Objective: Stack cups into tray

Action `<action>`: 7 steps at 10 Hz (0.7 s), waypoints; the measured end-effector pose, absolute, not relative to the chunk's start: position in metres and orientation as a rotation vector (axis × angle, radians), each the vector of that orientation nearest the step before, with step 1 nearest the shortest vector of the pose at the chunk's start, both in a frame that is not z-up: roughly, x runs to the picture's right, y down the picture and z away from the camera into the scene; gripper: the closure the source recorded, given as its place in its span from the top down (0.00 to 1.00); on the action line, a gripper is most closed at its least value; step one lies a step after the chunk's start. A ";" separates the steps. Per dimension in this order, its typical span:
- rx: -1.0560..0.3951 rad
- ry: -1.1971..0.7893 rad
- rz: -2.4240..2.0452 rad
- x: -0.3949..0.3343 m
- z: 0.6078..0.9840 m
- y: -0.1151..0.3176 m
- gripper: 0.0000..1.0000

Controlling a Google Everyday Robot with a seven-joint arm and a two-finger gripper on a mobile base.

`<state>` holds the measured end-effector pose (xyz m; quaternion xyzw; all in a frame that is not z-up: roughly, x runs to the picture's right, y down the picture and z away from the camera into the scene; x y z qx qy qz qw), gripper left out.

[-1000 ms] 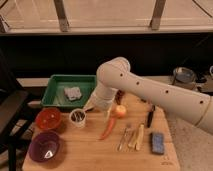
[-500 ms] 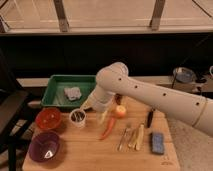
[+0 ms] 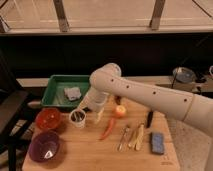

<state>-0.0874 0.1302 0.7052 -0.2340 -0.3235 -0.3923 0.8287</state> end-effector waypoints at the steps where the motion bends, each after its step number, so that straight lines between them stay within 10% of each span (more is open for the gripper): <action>1: -0.502 -0.687 -0.834 -0.094 0.717 0.136 0.66; 7: -0.551 -0.750 -0.805 -0.126 0.760 0.165 0.66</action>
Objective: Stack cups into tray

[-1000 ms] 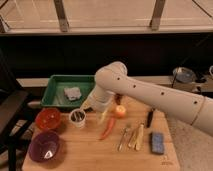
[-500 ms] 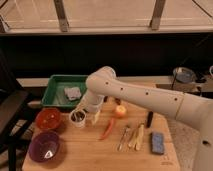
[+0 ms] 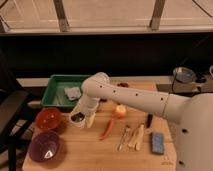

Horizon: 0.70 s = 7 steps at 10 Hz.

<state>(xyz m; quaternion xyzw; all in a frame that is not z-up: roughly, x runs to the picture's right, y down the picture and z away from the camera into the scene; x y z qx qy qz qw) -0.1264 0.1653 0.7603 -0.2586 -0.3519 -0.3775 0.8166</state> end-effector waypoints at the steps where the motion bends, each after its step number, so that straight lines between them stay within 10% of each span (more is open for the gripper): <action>1: -0.557 -0.757 -0.801 -0.129 0.763 0.168 0.66; 3: -0.565 -0.755 -0.782 -0.128 0.768 0.173 0.64; 7: -0.548 -0.726 -0.743 -0.111 0.765 0.166 0.27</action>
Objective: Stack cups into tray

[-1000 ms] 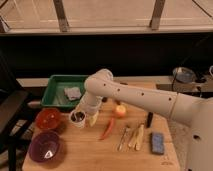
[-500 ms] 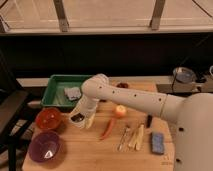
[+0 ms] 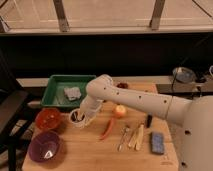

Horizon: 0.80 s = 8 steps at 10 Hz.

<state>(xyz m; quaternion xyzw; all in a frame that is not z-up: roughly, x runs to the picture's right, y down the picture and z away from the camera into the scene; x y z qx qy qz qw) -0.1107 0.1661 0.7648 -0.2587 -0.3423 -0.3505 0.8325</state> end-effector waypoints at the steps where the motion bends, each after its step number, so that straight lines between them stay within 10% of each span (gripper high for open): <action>1: -0.545 -0.721 -0.738 -0.108 0.763 0.165 0.17; 3: -0.540 -0.720 -0.732 -0.106 0.760 0.162 0.01; 8: -0.459 -0.728 -0.711 -0.096 0.733 0.128 0.00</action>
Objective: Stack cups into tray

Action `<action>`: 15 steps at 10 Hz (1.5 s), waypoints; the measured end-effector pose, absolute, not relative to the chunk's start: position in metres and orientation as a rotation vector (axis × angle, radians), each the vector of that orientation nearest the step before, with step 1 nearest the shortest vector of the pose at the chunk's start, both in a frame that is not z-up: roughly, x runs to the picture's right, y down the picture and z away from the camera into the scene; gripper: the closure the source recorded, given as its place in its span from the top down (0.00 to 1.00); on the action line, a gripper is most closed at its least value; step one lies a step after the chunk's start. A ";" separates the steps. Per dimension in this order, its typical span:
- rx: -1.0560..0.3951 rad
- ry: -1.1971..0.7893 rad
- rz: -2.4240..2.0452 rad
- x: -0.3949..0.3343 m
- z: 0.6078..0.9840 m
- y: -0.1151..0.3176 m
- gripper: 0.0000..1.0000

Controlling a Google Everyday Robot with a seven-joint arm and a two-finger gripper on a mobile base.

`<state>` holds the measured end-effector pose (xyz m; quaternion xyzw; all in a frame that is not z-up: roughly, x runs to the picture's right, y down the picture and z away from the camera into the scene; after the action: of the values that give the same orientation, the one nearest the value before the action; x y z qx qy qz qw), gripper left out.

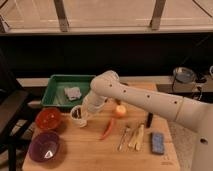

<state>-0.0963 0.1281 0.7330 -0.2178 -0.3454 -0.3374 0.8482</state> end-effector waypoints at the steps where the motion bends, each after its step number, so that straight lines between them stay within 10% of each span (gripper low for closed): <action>1: -0.428 -0.717 -0.712 -0.090 0.720 0.111 0.00; 8: -0.251 -0.670 -0.710 -0.077 0.684 -0.032 0.00; 15: -0.266 -0.707 -0.683 -0.096 0.789 -0.003 0.15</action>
<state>-0.0959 -0.0029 0.7887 -0.1274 -0.3385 -0.3270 0.8731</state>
